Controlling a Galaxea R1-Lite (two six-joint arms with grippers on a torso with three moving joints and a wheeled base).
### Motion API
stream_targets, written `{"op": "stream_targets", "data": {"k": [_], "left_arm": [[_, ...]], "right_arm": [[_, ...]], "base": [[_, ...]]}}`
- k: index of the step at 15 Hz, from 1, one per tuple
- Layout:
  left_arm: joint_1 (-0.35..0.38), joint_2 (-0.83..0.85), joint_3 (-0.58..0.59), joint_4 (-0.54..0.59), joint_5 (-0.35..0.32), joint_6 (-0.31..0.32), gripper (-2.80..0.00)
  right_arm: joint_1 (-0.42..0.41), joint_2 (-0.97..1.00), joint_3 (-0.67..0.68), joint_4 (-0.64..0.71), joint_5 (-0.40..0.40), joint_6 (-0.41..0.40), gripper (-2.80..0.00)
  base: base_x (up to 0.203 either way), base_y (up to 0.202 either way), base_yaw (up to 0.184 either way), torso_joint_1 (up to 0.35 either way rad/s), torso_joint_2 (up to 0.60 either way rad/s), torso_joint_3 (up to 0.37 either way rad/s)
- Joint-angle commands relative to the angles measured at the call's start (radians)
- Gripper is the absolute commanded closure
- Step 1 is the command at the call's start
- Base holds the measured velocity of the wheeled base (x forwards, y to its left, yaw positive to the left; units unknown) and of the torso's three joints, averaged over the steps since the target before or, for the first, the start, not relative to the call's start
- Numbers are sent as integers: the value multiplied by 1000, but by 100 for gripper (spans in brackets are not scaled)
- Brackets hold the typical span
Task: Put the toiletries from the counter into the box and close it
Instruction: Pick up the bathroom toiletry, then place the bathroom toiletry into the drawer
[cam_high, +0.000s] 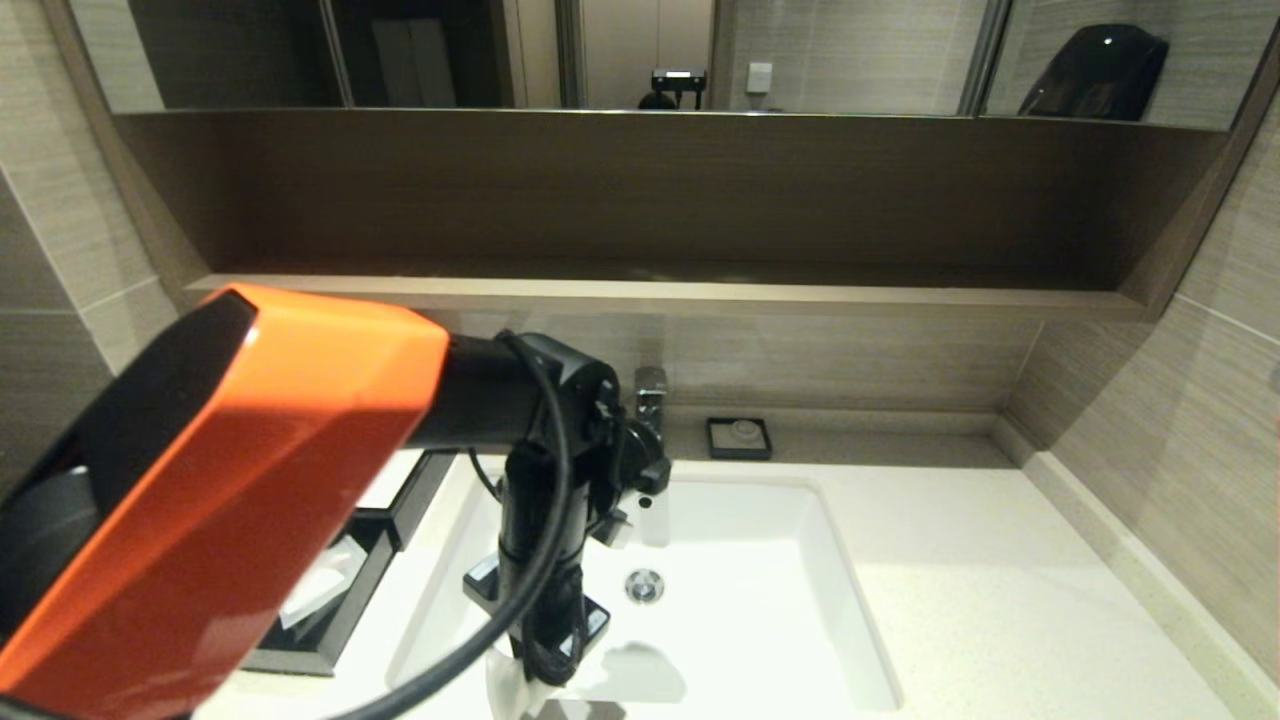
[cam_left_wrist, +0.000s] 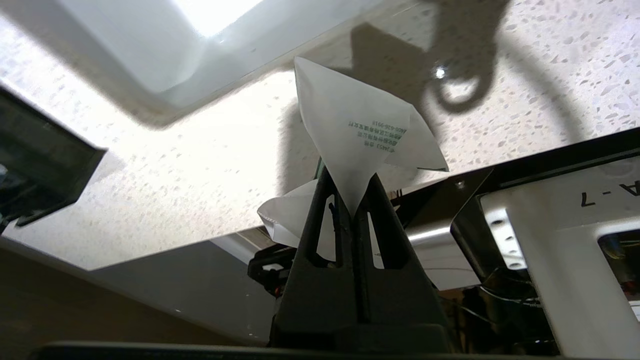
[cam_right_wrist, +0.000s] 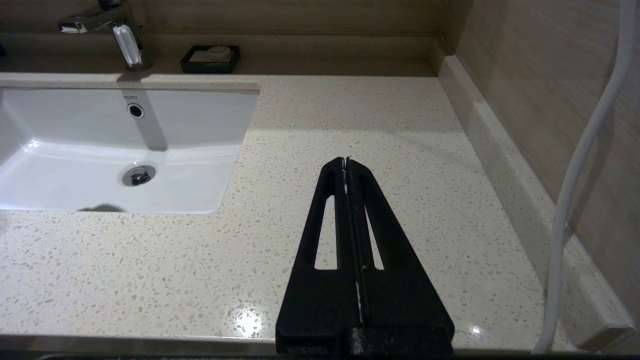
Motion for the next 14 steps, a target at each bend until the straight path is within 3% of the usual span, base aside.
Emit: {"op": "stream_targets", "data": {"k": [1, 5, 9, 14], "left_arm": [[61, -78, -25, 41, 0, -1, 0], [181, -140, -30, 42, -1, -26, 0], [276, -197, -30, 36, -1, -98, 0], [415, -274, 21, 31, -1, -110, 0]], "right_arm": [[0, 0, 0, 0, 0, 0, 0], [0, 0, 0, 0, 0, -1, 0], [0, 0, 0, 0, 0, 0, 0], [0, -1, -1, 0, 0, 0, 0]], "base": [[0, 0, 0, 0, 0, 0], [0, 0, 0, 0, 0, 0], [0, 0, 0, 0, 0, 0], [0, 0, 0, 0, 0, 0]]}}
